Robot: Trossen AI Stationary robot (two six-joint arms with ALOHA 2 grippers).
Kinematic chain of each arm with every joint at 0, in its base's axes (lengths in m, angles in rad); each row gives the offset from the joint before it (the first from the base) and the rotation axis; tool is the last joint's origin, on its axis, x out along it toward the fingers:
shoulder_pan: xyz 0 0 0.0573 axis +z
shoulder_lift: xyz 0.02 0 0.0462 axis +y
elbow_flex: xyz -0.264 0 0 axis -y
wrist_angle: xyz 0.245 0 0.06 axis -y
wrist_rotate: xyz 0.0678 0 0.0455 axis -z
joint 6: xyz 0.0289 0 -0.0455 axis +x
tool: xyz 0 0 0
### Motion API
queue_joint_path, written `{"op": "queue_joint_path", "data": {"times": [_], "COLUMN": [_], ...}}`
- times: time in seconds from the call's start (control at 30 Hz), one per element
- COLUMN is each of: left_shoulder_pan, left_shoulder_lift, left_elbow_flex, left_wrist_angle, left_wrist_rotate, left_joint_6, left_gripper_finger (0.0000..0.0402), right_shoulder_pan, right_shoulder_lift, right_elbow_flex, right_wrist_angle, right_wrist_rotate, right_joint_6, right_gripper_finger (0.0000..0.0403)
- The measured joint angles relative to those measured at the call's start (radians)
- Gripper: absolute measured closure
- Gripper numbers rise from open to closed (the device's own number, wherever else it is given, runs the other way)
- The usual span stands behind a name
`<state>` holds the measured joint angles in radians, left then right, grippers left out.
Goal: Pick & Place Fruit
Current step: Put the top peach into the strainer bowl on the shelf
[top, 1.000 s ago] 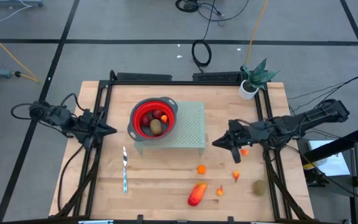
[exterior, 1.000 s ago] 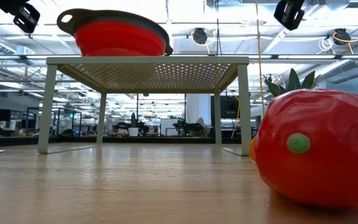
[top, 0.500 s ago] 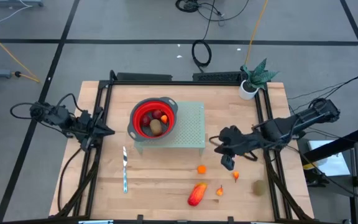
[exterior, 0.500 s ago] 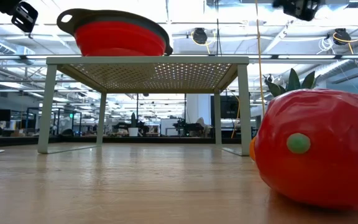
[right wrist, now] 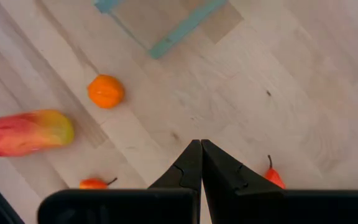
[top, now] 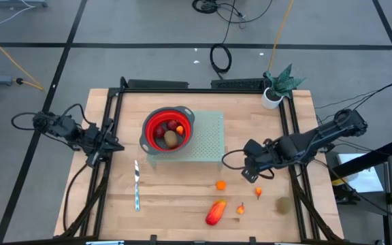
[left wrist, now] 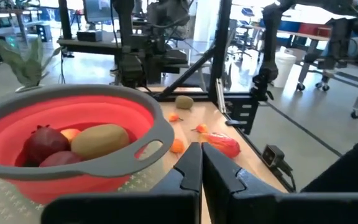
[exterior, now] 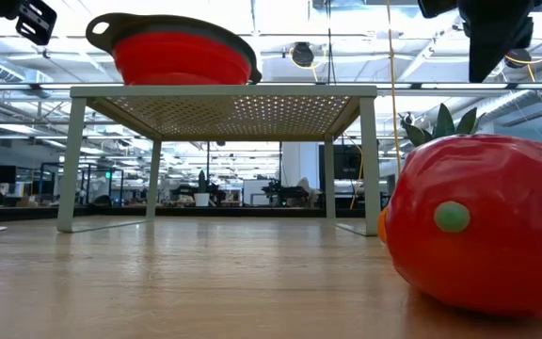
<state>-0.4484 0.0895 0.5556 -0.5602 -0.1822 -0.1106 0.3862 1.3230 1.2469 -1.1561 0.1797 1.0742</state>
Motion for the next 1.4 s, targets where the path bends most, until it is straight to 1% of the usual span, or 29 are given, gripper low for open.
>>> {"op": "queue_joint_path", "data": {"times": [0.1,0.2,0.3,0.37,0.47,0.57,0.7,0.93,1.03,1.1,1.23,1.4], "left_shoulder_pan": [0.000,0.000,0.000,0.000,0.000,0.000,0.000,0.000,0.000,0.000,-0.001,-0.001], "left_shoulder_lift": [0.000,0.000,0.000,0.000,0.000,0.000,0.000,-0.012,-0.038,-0.070,-0.083,-0.083], "left_elbow_flex": [0.000,0.000,0.000,-0.014,-0.062,-0.112,-0.161,-0.221,-0.250,-0.268,-0.302,-0.329], "left_wrist_angle": [0.001,0.001,0.001,0.012,0.048,0.095,0.125,0.203,0.231,0.263,0.269,0.288], "left_wrist_rotate": [0.000,0.000,0.000,0.000,0.000,0.001,0.001,0.029,0.074,0.106,0.113,0.112], "left_joint_6": [0.021,0.035,0.034,0.034,0.022,-0.004,-0.015,0.026,0.027,0.028,0.016,0.000], "left_gripper_finger": [0.0395,0.0391,0.0396,0.0400,0.0394,0.0391,0.0399,0.0392,0.0399,0.0397,0.0391,0.0400], "right_shoulder_pan": [0.000,0.000,0.000,0.000,0.000,0.000,0.000,0.000,0.000,0.000,0.000,0.000], "right_shoulder_lift": [-0.001,-0.001,-0.001,-0.001,-0.001,-0.001,-0.001,-0.001,-0.001,-0.001,-0.002,-0.002], "right_elbow_flex": [0.000,0.000,0.000,0.000,0.000,0.000,0.000,0.000,0.000,0.000,-0.001,-0.002], "right_wrist_angle": [-0.009,-0.008,-0.008,-0.009,-0.009,-0.014,-0.058,-0.088,-0.091,-0.100,-0.113,-0.126], "right_wrist_rotate": [0.000,-0.016,-0.033,-0.034,-0.028,-0.026,-0.027,-0.027,-0.027,-0.028,-0.032,-0.050], "right_joint_6": [0.016,-0.003,-0.038,-0.053,-0.067,-0.068,-0.066,-0.066,-0.066,-0.066,-0.065,-0.067], "right_gripper_finger": [0.0403,0.0403,0.0403,0.0402,0.0395,0.0380,0.0350,0.0301,0.0287,0.0279,0.0265,0.0246]}}
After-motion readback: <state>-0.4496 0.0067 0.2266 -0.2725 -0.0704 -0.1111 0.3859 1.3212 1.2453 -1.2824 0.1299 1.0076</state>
